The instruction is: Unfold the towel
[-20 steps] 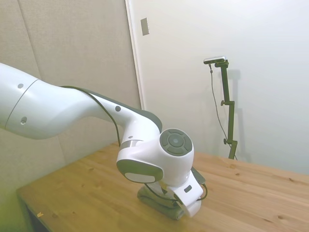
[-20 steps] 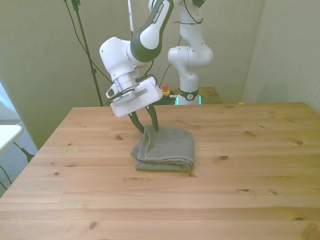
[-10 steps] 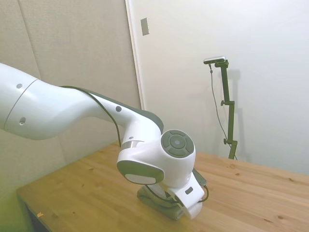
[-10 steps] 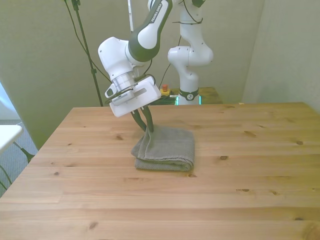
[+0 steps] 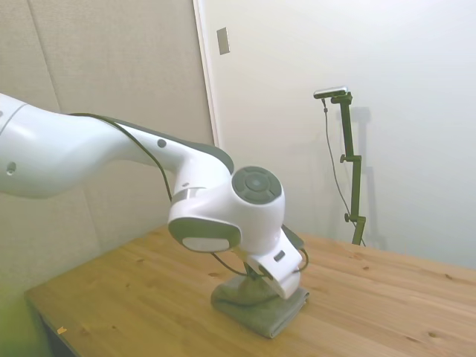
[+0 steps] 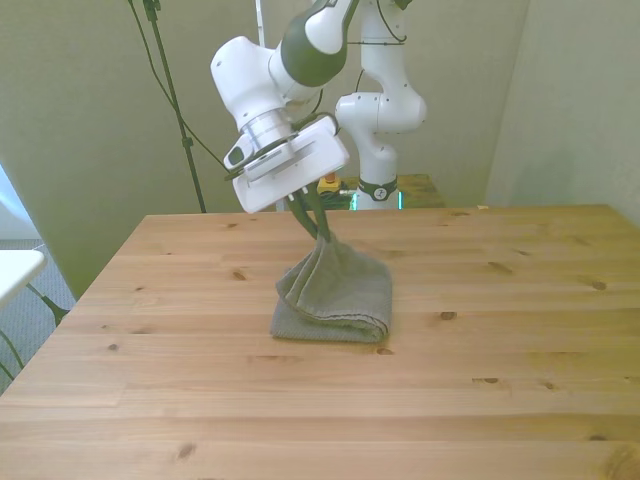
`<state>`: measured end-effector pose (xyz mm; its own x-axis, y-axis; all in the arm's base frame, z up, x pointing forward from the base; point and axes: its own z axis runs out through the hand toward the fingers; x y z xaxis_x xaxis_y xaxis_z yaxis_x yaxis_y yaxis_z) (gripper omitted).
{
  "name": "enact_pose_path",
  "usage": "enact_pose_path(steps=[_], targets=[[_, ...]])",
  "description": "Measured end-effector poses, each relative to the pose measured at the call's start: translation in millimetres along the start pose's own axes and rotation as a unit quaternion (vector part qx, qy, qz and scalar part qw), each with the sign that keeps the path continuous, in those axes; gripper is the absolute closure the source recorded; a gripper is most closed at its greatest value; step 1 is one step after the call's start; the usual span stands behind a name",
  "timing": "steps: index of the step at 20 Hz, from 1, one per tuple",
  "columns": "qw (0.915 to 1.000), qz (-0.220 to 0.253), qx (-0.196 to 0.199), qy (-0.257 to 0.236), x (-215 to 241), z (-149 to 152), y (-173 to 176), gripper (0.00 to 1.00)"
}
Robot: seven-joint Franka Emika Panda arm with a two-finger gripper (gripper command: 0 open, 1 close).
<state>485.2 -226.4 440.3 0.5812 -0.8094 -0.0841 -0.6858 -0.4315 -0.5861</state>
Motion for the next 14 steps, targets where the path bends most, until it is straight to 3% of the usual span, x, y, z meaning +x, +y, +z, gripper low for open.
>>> enact_pose_path(steps=[7,14], targets=[[0.9982,-0.055,-0.013,-0.019,-58,28,-80,1.0],[0.9946,-0.092,-0.033,-0.034,-105,53,-112,1.0]])
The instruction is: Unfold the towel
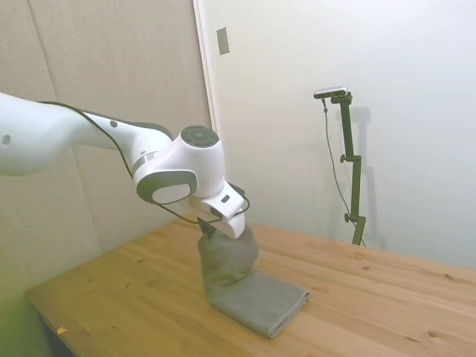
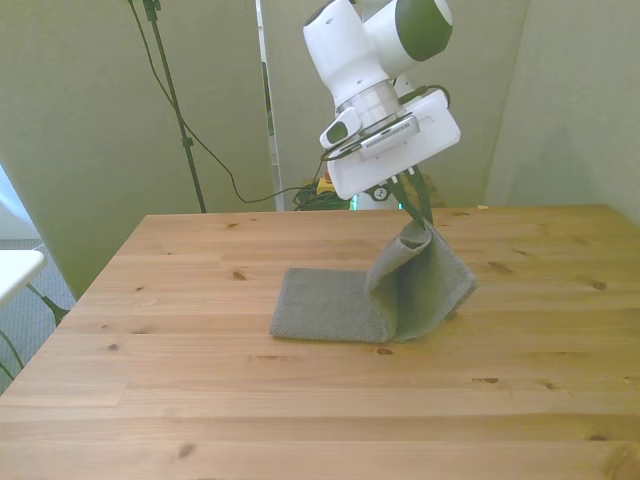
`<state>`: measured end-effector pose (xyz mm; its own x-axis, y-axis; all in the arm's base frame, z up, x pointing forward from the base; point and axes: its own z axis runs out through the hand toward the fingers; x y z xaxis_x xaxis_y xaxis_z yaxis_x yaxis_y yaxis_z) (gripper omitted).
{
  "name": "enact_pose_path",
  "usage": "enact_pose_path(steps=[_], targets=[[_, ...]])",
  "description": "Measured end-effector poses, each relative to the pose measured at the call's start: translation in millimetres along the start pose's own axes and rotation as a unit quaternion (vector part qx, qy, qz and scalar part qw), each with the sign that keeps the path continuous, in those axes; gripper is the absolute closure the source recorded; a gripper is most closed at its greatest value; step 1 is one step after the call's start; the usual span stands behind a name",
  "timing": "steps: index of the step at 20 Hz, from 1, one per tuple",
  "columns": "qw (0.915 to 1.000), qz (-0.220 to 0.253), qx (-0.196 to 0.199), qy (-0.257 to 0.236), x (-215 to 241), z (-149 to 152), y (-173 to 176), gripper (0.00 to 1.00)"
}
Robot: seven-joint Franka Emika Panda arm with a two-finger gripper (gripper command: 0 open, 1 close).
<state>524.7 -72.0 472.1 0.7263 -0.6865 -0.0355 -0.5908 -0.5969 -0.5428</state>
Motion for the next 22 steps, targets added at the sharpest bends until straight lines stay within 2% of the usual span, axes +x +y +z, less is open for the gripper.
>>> enact_pose_path(steps=[5,6,14,22], targets=[[0.9997,-0.016,-0.012,-0.013,-24,27,-6,1.0],[0.9996,-0.019,-0.013,-0.014,-28,31,-7,0.0],[0.9989,-0.026,-0.025,-0.031,-41,53,-9,0.0],[0.9983,-0.041,-0.022,-0.034,-53,51,-19,0.0]])
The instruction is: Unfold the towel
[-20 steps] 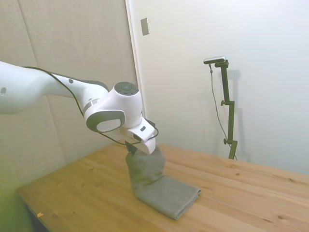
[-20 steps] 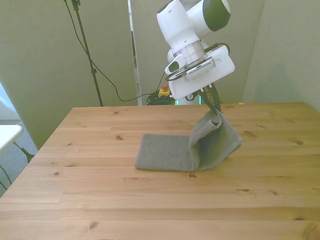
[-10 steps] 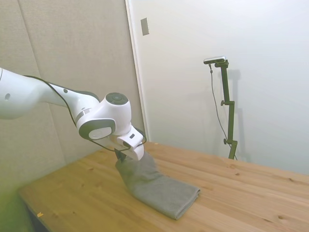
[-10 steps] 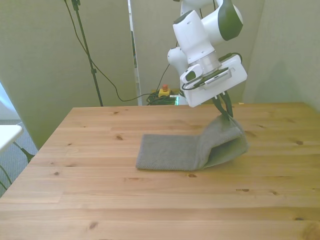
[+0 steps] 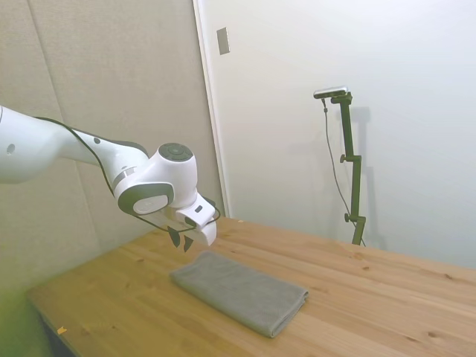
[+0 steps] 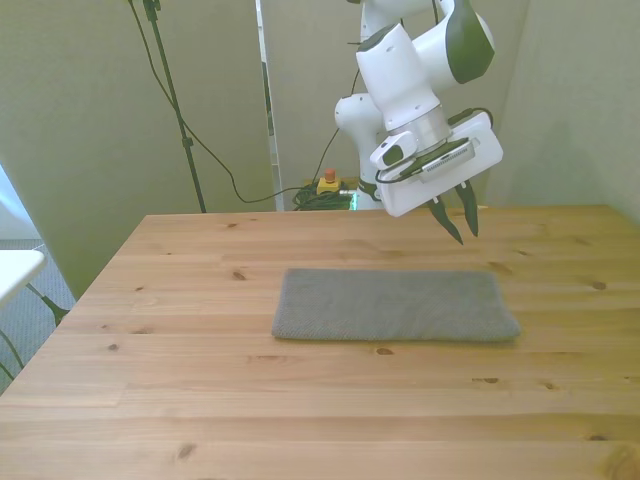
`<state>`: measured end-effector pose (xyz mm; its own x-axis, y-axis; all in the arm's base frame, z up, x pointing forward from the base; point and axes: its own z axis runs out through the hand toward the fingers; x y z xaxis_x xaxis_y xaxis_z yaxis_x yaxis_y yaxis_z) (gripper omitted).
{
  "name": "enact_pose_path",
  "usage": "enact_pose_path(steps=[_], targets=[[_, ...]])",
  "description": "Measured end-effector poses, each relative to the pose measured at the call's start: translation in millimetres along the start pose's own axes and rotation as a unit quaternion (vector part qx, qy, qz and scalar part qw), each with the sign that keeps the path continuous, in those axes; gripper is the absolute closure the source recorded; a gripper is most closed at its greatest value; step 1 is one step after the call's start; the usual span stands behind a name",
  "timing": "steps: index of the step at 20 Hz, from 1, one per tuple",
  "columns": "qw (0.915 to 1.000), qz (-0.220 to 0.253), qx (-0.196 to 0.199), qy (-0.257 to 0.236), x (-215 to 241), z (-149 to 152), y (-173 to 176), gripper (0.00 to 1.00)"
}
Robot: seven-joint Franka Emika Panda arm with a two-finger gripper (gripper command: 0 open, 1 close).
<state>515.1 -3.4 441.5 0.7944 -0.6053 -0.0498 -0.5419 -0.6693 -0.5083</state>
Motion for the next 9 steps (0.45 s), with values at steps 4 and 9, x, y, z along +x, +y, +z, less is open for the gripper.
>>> enact_pose_path(steps=[4,9], targets=[[0.9975,0.028,-0.054,0.036,-8,-22,1,0.0],[0.9769,0.106,-0.162,0.09,-26,-50,28,0.0]])
